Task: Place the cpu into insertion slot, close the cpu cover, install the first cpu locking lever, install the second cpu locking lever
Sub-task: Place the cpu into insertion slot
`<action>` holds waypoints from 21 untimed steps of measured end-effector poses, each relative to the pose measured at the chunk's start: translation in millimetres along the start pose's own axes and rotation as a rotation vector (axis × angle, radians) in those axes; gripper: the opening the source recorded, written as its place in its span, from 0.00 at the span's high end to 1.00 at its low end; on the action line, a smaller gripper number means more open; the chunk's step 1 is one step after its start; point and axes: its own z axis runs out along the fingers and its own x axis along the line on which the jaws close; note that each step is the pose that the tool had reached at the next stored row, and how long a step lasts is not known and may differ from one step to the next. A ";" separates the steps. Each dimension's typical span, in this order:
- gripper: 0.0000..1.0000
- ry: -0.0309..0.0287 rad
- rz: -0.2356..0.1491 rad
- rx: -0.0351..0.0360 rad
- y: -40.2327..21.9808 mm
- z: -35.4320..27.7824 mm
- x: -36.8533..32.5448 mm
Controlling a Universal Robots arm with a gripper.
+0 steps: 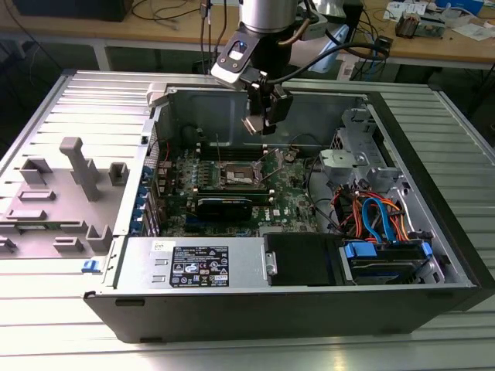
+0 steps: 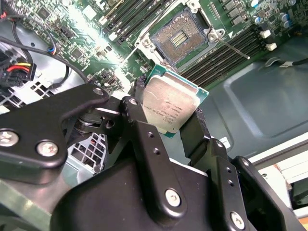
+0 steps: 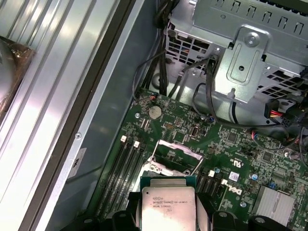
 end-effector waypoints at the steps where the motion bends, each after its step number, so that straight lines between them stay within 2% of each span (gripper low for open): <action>1: 0.46 -0.0011 0.013 -0.0002 0.0 0.3 0.0; 6: 0.46 -0.0055 0.060 -0.0007 -0.2 2.5 0.0; 8: 0.46 -0.0100 0.097 -0.0006 -0.4 5.0 -0.1; 13: 0.46 -0.0163 0.155 -0.0007 -0.7 9.3 -0.2; 16: 0.46 -0.0221 0.213 -0.0011 -1.0 13.1 -0.2; 21: 0.46 -0.0282 0.273 -0.0014 -1.2 16.6 -0.3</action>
